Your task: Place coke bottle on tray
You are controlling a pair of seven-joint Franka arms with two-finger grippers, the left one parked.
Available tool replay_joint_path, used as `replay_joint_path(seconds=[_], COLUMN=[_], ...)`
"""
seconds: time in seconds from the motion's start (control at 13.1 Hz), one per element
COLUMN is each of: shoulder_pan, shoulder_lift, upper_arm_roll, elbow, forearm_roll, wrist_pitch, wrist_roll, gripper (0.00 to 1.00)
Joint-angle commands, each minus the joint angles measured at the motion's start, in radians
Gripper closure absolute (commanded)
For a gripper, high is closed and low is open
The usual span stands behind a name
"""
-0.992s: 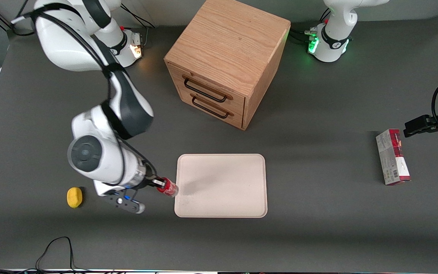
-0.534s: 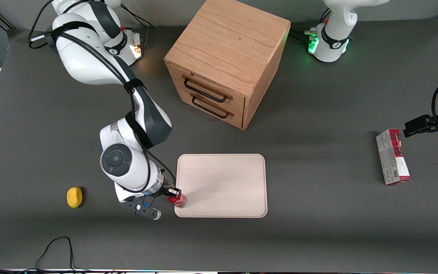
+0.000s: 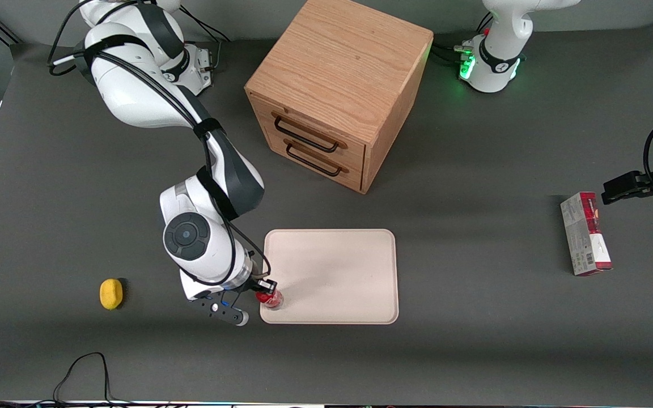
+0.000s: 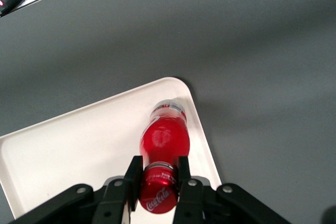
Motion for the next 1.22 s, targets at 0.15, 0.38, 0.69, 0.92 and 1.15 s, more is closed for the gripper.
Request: replay_joint_path(seconds=[0.15,0.38,0.69,0.92,1.15], shoulder_pan=[0.018,0.018,0.017,0.005,-0.055], shoulder_lift=[0.017,0.017,0.012,-0.010,-0.204], upper_arm_roll=[0.000,0.000,-0.002,-0.002,0.004], elbow=[0.040,0.039,0.039,0.036,-0.218], forearm_roll=[-0.027,-0.028,-0.028,-0.027,0.014], wrist_pitch=[0.015,0.015,0.003,-0.046,-0.100], wrist_roll=[0.052,0.052,0.050,0.035,-0.118], gripper=[0.00,0.00,0.00,0.00,0.00])
